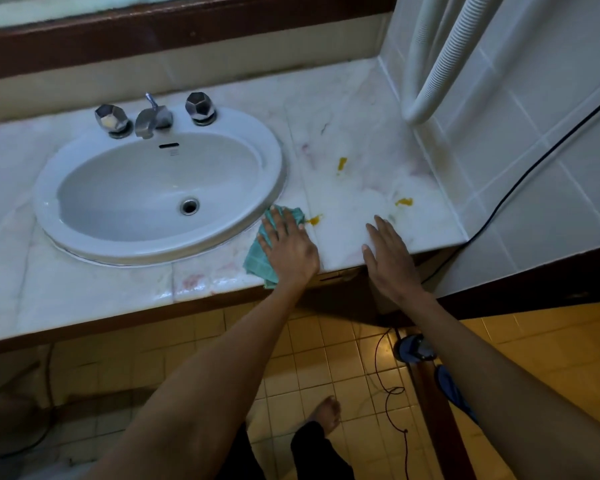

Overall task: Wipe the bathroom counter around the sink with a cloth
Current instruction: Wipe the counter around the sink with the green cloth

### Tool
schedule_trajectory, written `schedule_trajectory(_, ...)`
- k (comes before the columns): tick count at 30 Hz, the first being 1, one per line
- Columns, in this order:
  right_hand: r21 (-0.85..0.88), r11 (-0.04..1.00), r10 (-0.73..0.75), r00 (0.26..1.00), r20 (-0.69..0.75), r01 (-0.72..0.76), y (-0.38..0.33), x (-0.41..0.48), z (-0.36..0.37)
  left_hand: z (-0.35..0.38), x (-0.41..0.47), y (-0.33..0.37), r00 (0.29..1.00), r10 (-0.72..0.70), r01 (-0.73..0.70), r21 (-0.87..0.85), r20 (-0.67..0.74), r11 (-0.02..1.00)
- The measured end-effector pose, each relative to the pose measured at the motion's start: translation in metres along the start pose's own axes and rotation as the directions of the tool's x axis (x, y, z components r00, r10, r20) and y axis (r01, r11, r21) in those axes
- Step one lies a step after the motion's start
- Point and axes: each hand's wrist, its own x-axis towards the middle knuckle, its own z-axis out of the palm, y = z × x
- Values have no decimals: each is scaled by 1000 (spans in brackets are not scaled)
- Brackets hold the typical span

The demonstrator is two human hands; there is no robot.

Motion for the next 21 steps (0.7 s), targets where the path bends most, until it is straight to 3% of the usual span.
schedule_trajectory(3,-47,998,-38,999,22,39,5,-2,1,8,23,32,998,33,-32,-26,44,999)
schedule_trajectory(6,-50,997,-59,998,30,61,8,-3,-1,18,20,39,954,272,-281,59,123,958)
schedule_trajectory(9,-29,996,-81,996,29,82,14,-2,-7,8,1,3,780,565,-613,148,270,776)
schedule_trajectory(12,-44,992,-115,993,20,115,24,-2,-16,-22,6,-42,657,666,-740,132,352,660)
schedule_trajectory(14,-53,993,-108,994,-7,108,30,-3,-22,-32,23,-49,698,639,-706,167,324,688)
schedule_trajectory(18,-63,998,-4,998,-61,0,46,-6,-38,-9,42,1,919,350,-384,206,182,900)
schedule_trajectory(21,-109,990,76,994,-76,-84,64,-7,-51,14,33,49,946,274,-302,164,171,939)
